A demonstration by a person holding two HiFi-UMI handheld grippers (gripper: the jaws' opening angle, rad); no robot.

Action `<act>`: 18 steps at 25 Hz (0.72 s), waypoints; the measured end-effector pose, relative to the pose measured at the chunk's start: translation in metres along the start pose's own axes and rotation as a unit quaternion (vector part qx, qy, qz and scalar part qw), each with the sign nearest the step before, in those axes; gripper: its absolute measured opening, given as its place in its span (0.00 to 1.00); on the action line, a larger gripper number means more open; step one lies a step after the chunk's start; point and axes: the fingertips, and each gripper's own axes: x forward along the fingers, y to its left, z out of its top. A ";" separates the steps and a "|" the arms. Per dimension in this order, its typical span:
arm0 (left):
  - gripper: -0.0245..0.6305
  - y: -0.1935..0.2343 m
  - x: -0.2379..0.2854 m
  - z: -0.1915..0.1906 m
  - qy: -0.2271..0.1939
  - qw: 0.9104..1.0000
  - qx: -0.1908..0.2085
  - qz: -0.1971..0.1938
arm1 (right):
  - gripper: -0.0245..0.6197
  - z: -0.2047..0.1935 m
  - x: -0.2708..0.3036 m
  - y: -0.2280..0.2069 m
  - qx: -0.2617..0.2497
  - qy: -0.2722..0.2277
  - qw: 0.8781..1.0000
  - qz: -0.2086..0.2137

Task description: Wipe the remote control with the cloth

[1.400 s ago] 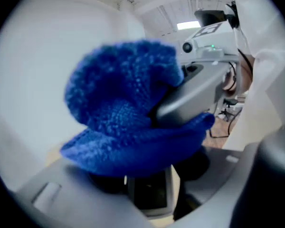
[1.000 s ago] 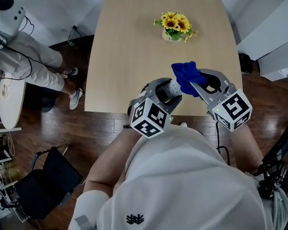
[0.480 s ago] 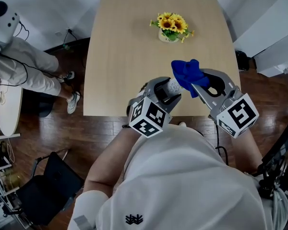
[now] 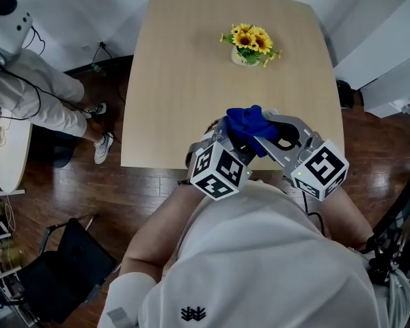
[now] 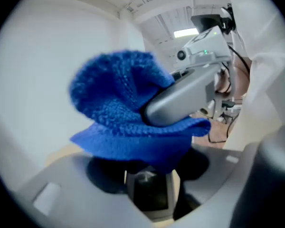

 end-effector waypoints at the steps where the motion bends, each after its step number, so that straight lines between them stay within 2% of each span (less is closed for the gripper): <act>1: 0.46 0.002 -0.001 0.000 -0.001 1.000 -0.002 0.001 | 0.17 0.000 -0.002 -0.007 -0.004 0.002 1.000 -0.009; 13: 0.46 0.015 -0.012 -0.012 -0.002 1.000 -0.013 0.009 | 0.17 0.005 -0.029 -0.069 -0.007 0.021 0.995 -0.102; 18: 0.46 0.016 -0.018 -0.021 0.001 1.000 -0.011 0.004 | 0.17 0.012 -0.035 -0.073 -0.026 0.025 0.991 -0.131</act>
